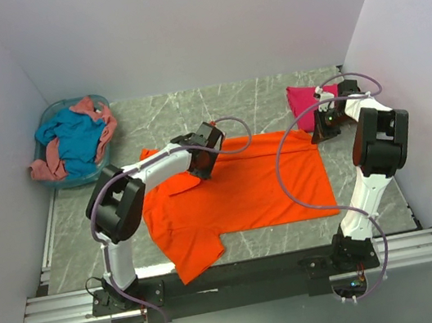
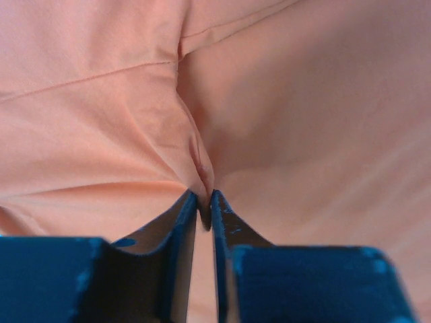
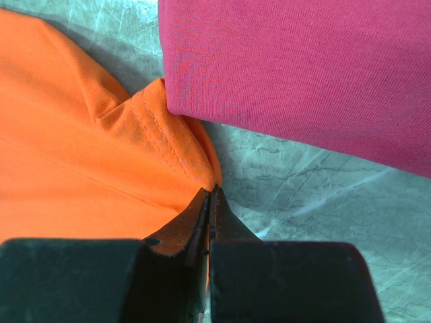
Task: Fold and stack the t-shirts
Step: Fold the tshirt
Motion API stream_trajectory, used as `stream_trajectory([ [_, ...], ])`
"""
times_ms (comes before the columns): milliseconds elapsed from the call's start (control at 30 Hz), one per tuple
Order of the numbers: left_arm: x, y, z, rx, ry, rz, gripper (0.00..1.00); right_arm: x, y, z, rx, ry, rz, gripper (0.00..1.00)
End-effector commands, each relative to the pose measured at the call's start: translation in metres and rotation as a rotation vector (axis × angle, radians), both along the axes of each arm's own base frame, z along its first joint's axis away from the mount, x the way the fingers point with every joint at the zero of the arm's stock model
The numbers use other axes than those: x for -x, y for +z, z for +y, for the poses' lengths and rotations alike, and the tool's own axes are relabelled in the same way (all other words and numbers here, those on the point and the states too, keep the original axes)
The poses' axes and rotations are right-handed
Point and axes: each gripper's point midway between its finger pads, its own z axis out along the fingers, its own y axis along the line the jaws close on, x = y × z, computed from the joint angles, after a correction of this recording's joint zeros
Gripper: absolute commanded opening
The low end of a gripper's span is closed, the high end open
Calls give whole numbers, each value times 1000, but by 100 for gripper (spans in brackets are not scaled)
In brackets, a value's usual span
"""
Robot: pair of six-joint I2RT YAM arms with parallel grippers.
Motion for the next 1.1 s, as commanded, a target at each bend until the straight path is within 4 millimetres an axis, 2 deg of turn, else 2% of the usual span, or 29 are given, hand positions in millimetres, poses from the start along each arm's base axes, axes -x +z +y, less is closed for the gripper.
stream_trajectory([
  [0, -5, 34, -9, 62, 14, -55, 22, -9, 17, -6, 15, 4, -48, 0],
  [67, -6, 36, -9, 64, 17, -61, 27, -9, 17, -5, 14, 5, -47, 0],
  [100, -7, 38, -9, 62, 21, -72, 34, -9, 17, -5, 13, 3, -47, 0],
  [167, -9, 41, -7, 56, 29, -88, 41, -9, 17, -5, 13, 3, -47, 0],
  [267, -18, 55, 9, 21, 84, -175, 56, -10, 18, -6, 14, 5, -51, 0],
  [300, -27, 74, 13, 41, 118, -252, 71, -10, 17, -6, 14, 6, -48, 0],
  [367, -38, 81, 45, 8, 225, -340, 90, -10, 18, -6, 14, 6, -48, 0],
  [400, -49, 103, 52, 85, 290, -418, 99, -10, 19, -6, 15, 6, -51, 0],
  [433, -50, 102, 56, 155, 302, -387, 100, -10, 18, -5, 14, 8, -49, 0],
  [467, -63, 96, 90, 196, 395, -361, 99, -10, 19, -5, 13, 8, -49, 0],
  [533, -76, 92, 111, 332, 482, -312, 93, -11, 19, -5, 11, 9, -49, 0],
  [567, -78, 89, 111, 416, 476, -262, 90, -11, 19, -5, 11, 9, -49, 0],
  [600, -88, 84, 135, 449, 530, -247, 83, -11, 18, -4, 10, 9, -47, 0],
  [767, -113, 73, 164, 537, 596, -212, 71, -11, 16, -3, 12, 12, -45, 0],
  [800, -116, 64, 167, 550, 618, -185, 67, -10, 16, -3, 13, 10, -43, 0],
  [867, -122, 59, 184, 562, 668, -184, 66, -9, 14, -3, 15, 13, -41, 0],
  [967, -129, 45, 193, 575, 690, -162, 65, -9, 12, -4, 20, 14, -38, 0],
  [1067, -131, 37, 193, 576, 681, -133, 62, -9, 12, -5, 21, 15, -36, 0],
])
